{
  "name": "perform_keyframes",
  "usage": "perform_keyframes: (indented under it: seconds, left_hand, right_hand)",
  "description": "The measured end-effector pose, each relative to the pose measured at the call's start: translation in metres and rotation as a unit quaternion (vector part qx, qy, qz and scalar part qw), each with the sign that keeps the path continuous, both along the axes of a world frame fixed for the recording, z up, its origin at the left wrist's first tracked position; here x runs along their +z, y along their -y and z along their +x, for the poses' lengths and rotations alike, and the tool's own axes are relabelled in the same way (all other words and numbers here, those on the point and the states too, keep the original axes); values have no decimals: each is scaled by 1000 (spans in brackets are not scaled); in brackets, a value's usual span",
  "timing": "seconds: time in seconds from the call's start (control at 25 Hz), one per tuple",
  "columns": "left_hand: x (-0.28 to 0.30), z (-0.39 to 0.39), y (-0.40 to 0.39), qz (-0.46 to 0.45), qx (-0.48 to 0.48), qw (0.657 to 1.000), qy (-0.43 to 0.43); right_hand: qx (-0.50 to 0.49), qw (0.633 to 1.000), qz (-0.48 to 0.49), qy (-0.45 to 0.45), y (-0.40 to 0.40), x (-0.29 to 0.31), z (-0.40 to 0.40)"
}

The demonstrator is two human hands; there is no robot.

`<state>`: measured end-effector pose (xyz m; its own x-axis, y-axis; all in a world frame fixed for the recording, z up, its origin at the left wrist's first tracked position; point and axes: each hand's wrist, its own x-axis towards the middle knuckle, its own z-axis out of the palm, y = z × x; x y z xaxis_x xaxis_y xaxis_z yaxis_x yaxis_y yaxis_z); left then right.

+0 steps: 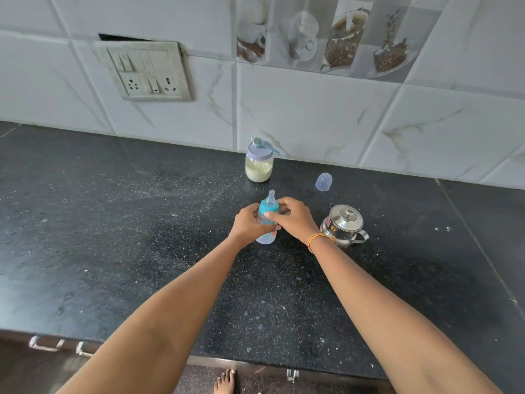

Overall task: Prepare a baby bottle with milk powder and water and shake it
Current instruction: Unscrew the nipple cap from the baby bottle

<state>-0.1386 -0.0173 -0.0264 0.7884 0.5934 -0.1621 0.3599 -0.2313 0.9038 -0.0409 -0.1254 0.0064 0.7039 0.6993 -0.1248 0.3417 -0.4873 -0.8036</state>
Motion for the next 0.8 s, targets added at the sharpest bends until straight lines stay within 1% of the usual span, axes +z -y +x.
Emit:
perform_keyframes:
  seconds: [0.16, 0.28, 0.36, 0.48, 0.56, 0.64, 0.72, 0.8]
  left_hand:
    - [12, -2, 2, -19, 23, 999, 17]
    - [28, 2, 5, -17, 30, 999, 16]
    - [35, 5, 9, -18, 34, 999, 10]
    - [42, 5, 7, -47, 11, 998, 37]
    - [49, 3, 0, -82, -22, 996, 35]
    - [57, 1, -4, -124, -59, 990, 39]
    - [65, -1, -6, -168, -96, 980, 52]
    - [70, -2, -10, -247, -156, 954, 58]
  right_hand:
    - [-5, 1000, -2, 8, -1, 14, 0]
    - [-30, 997, -69, 27, -9, 33, -1]
    - [-39, 993, -97, 63, -14, 45, -2]
    - [-12, 994, -55, 95, -13, 55, 1]
    - [13, 995, -31, 98, -9, 64, 6]
    - [50, 995, -17, 84, -7, 76, 10]
    - [90, 995, 6, 51, -7, 88, 11]
    - [138, 990, 31, 7, -7, 96, 16]
